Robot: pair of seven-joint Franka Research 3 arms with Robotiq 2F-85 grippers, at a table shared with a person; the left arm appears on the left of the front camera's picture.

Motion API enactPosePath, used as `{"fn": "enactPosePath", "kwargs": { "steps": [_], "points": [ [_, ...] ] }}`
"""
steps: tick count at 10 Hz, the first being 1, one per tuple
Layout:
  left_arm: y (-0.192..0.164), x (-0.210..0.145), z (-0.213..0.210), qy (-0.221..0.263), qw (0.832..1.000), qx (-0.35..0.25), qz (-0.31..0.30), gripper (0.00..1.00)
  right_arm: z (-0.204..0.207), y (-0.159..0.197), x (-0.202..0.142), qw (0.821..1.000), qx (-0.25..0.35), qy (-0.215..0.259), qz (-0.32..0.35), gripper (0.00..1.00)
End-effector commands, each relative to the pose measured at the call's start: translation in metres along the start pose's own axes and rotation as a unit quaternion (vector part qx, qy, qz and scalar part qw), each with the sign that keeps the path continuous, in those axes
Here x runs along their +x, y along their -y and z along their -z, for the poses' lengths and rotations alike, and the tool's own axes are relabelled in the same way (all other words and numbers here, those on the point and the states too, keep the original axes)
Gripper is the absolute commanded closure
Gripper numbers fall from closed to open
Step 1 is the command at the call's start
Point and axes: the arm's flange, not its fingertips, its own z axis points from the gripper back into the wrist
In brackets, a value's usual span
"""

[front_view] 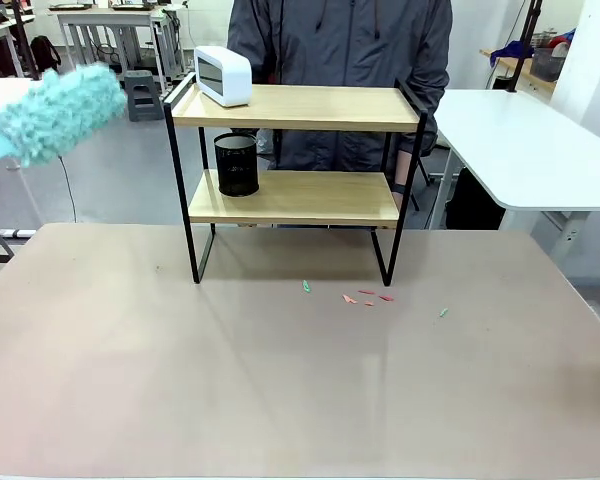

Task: Clean the shelf.
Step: Hand the Duster back to the human.

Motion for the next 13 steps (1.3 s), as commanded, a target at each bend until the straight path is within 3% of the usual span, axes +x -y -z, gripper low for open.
{"fn": "enactPosePath", "kwargs": {
  "steps": [1,2,3,4,6,7,8,9,10,12,13],
  "points": [
    [0.047,0.042,-0.029,0.128,0.983,-0.099,0.086,0.88,-0.008,-0.065,0.058,0.992,0.023,0.028,-0.117,0.0],
    [0.074,0.054,-0.054,0.205,0.967,-0.099,0.115,0.88,-0.004,-0.104,0.089,0.983,0.052,0.024,-0.172,0.0],
    [0.096,0.053,-0.075,0.246,0.953,-0.112,0.135,0.88,0.012,-0.139,0.105,0.972,0.078,0.003,-0.221,0.0],
    [0.121,0.045,-0.078,0.219,0.941,-0.176,0.191,0.88,0.037,-0.165,0.107,0.96,0.105,-0.041,-0.255,0.0],
    [0.161,0.035,-0.053,0.1,0.92,-0.252,0.282,0.88,0.087,-0.204,0.085,0.921,0.192,-0.126,-0.315,0.0],
    [0.176,0.033,-0.029,0.007,0.905,-0.281,0.318,0.88,0.103,-0.212,0.061,0.896,0.219,-0.17,-0.347,0.0],
    [0.185,0.029,-0.008,-0.091,0.877,-0.298,0.366,0.88,0.104,-0.206,0.041,0.885,0.224,-0.185,-0.364,0.0],
    [0.183,0.016,0.012,-0.216,0.852,-0.246,0.408,0.88,0.101,-0.224,0.074,0.921,0.181,-0.139,-0.317,0.0],
    [0.194,0.017,-0.019,0.015,0.913,-0.297,0.28,0.88,0.101,-0.224,0.074,0.921,0.181,-0.139,-0.317,0.0],
    [0.194,0.017,-0.019,0.015,0.913,-0.297,0.28,0.88,0.101,-0.224,0.074,0.921,0.181,-0.139,-0.317,0.0],
    [0.191,0.013,0.007,-0.053,0.91,-0.299,0.283,0.88,0.101,-0.216,0.066,0.911,0.19,-0.155,-0.331,0.0]
  ]
}}
